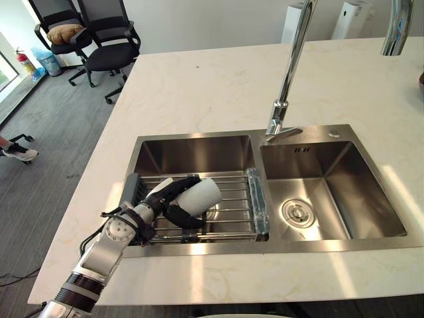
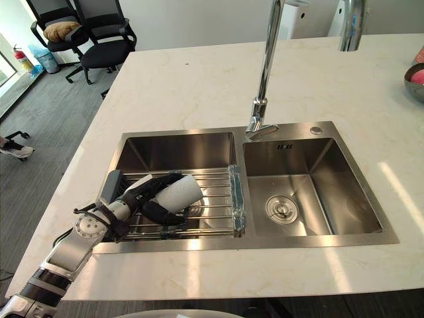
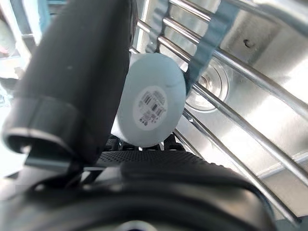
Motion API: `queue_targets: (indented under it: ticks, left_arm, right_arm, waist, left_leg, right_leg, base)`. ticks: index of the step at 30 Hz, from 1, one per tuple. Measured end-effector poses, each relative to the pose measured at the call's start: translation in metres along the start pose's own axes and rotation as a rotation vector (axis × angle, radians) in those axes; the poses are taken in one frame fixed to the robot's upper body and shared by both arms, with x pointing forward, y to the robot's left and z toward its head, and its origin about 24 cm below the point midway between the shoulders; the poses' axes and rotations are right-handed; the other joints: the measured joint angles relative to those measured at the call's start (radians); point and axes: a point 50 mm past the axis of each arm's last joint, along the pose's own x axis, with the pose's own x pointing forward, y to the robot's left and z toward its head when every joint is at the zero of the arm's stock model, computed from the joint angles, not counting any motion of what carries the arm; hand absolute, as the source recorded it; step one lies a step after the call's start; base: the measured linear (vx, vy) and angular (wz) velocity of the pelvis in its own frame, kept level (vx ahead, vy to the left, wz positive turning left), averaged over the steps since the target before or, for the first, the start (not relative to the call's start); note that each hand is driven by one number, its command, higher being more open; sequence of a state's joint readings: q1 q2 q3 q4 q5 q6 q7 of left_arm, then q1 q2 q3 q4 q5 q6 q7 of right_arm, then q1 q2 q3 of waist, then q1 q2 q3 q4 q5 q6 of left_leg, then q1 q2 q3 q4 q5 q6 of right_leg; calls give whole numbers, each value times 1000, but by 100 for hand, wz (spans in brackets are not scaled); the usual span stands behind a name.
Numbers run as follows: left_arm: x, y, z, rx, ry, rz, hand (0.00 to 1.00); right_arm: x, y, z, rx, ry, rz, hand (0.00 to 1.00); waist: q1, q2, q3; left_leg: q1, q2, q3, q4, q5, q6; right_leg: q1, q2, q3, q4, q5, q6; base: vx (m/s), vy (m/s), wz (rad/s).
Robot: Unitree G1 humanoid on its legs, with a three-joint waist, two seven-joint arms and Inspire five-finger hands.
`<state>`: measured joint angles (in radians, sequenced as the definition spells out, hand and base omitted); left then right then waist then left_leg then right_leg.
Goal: Walk over to the sink, pick up the cup, carry it to the dishwasher, place the cup inside the dishwasher, then close the dishwasher door
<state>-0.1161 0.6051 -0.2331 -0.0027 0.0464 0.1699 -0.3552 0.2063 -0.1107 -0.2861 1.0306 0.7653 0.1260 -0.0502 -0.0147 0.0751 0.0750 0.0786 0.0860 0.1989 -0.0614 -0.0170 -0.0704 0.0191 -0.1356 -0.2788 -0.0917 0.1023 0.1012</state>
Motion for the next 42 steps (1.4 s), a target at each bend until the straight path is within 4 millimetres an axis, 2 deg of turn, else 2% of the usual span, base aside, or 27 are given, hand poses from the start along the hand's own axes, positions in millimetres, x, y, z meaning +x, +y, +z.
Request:
queue_targets:
  ticks: [8,17,25,32,42]
  left_arm:
    - [-1,9,10,303,-33,6,0]
    - [-6,5,11,443,-82,-29,0]
    - [-10,-3,19,656,-121,-145,0]
    - [-2,-6,22,742,-112,-180,0]
    - [3,-13,9,738,-98,-177,0]
  right_arm:
    - [0,1,0,8,4,-2,100]
    - [0,1,0,-32,16,-1,100]
    - [0,5,4,-80,14,21,100]
    - [0,6,6,-147,27,24,100]
    - [0,6,8,-198,37,17,100]
  waist:
    - [-5,-1,1]
    - [-5,-1,1]
    - [-5,-1,0]
    - [-6,-1,-5]
    - [-26,-7,-11]
  left_leg:
    - [0,0,0,-1,0,0]
    - [0,0,-1,-1,-1,0]
    - [0,-1,-6,0,-1,1]
    - [0,-2,-11,1,0,1]
    - [3,-3,-22,4,1,0]
  right_leg:
    - [-1,0,1,0,0,0]
    - [-1,-1,0,0,0,1]
    - [2,-2,-3,0,0,1]
    - [5,-2,-8,0,0,1]
    - [13,-5,-18,0,0,1]
  base:
    - [0,0,0]
    - [0,0,0]
    - [0,0,0]
    - [0,0,1]
    - [-20,-6,4]
